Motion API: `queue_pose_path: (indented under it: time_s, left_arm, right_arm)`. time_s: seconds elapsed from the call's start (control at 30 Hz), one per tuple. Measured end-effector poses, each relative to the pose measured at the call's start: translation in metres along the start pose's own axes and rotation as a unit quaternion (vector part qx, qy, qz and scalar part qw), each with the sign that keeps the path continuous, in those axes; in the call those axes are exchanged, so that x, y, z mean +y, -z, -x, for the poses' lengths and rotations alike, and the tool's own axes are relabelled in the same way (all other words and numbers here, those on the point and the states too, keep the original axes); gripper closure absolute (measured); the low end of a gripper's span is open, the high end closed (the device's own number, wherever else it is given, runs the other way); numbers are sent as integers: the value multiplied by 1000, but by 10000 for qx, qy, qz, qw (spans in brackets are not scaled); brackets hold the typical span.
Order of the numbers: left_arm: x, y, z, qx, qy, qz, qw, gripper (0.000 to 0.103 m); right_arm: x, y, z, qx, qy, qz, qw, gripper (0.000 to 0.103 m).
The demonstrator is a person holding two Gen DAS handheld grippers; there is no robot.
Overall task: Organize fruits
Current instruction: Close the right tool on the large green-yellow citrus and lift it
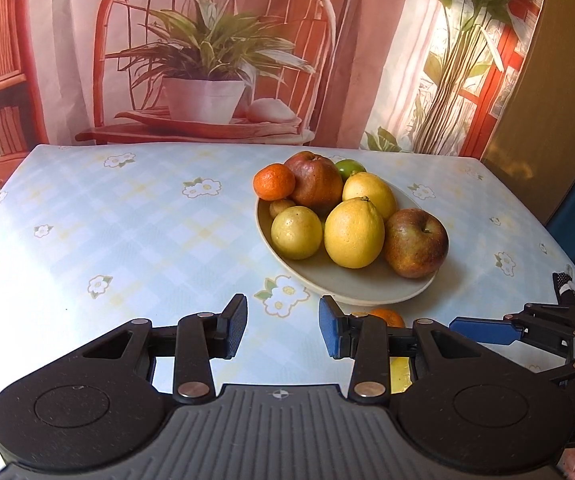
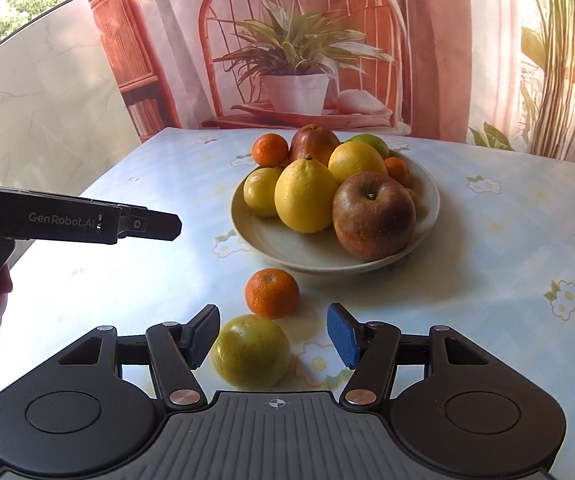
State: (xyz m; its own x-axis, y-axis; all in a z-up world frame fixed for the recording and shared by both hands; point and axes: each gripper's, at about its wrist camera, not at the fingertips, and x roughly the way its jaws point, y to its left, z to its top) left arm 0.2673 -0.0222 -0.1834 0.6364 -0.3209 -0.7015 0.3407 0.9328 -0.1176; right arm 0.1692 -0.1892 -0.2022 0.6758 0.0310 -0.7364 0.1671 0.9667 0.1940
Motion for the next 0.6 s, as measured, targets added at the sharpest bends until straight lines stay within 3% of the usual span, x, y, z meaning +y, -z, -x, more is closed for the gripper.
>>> queue_pose_path:
  time_s: [0.6]
  left_arm:
    - [-1, 17, 9, 59, 111, 101, 9999, 61]
  right_arm:
    - [11, 15, -5, 245, -6, 73, 9997, 55]
